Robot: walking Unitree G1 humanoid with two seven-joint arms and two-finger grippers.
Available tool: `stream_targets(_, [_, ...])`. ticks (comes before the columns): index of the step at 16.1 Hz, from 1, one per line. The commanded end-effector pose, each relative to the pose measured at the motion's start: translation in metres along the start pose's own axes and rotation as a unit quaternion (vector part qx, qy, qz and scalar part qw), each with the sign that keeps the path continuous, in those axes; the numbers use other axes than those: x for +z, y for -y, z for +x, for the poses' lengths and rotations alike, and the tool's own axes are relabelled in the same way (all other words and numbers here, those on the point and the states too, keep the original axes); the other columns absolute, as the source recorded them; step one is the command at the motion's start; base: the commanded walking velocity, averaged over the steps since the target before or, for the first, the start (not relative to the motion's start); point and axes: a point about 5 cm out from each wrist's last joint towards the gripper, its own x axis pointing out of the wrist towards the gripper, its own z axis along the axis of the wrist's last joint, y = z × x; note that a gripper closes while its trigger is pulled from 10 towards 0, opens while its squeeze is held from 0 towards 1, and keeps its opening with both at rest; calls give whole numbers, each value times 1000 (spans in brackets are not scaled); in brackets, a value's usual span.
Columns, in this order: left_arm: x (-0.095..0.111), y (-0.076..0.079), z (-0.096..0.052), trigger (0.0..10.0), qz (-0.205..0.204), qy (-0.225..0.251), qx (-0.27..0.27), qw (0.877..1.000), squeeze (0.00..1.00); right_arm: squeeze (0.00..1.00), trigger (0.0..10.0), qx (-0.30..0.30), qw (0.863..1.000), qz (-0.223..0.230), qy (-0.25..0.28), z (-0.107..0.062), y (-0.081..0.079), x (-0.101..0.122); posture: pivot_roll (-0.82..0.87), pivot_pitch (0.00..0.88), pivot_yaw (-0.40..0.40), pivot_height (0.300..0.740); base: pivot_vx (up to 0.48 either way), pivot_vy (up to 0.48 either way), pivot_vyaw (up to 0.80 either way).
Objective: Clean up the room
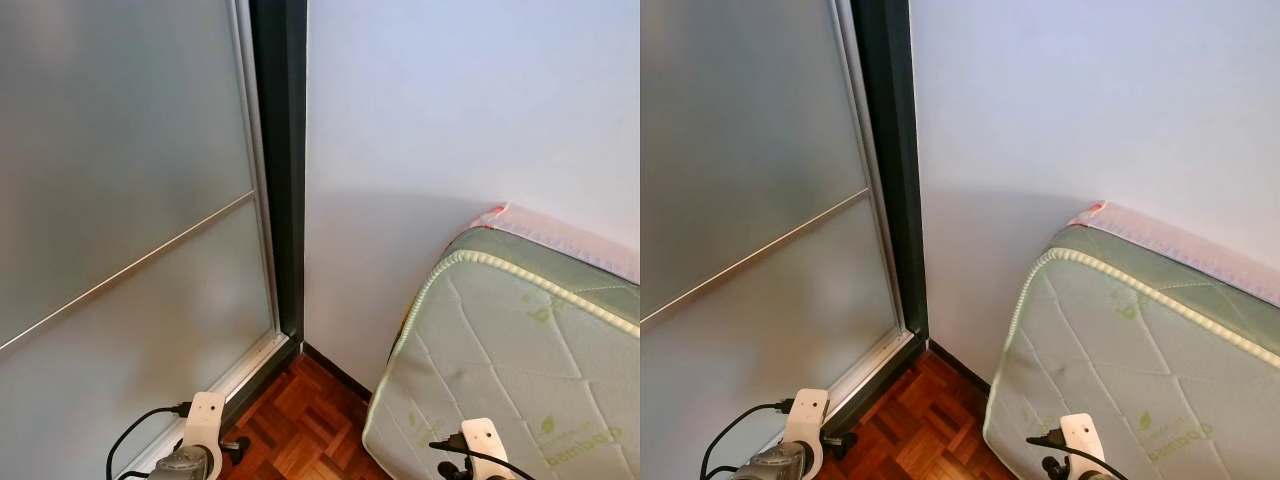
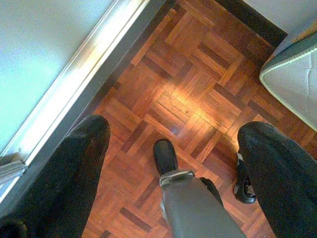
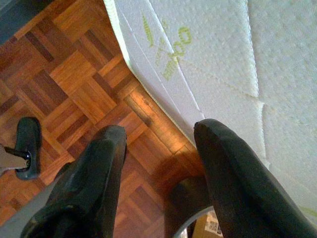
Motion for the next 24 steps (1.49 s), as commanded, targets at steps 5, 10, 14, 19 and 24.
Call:
stream_targets(5, [-9, -1, -1, 10000, 4, -18, -3, 1000, 0, 0, 10000, -35, 985, 166, 23, -1, 1, -8, -14, 0, -56, 740, 0, 0, 0])
stream_targets(10, [-11, 0, -1, 10000, -1, -18, -2, 1000, 0, 0, 10000, -74, 977, 198, 27, -2, 5, -11, -16, 0, -57, 740, 0, 0, 0])
stream_targets(14, [-11, 0, -1, 10000, -5, -17, 0, 1000, 0, 0, 10000, -71, 979, 192, 20, -2, 5, -11, -23, 0, -56, 740, 0, 0, 0])
stream_targets(19, [-8, -1, -1, 10000, -4, -15, 3, 1000, 0, 0, 10000, -69, 980, 185, 19, -1, 5, -9, -24, 0, -52, 740, 0, 0, 0])
stream_targets(24, [-7, -1, -1, 10000, -2, -13, 3, 1000, 0, 0, 10000, -66, 982, 178, 16, -1, 5, -9, -23, 0, -52, 740, 0, 0, 0])
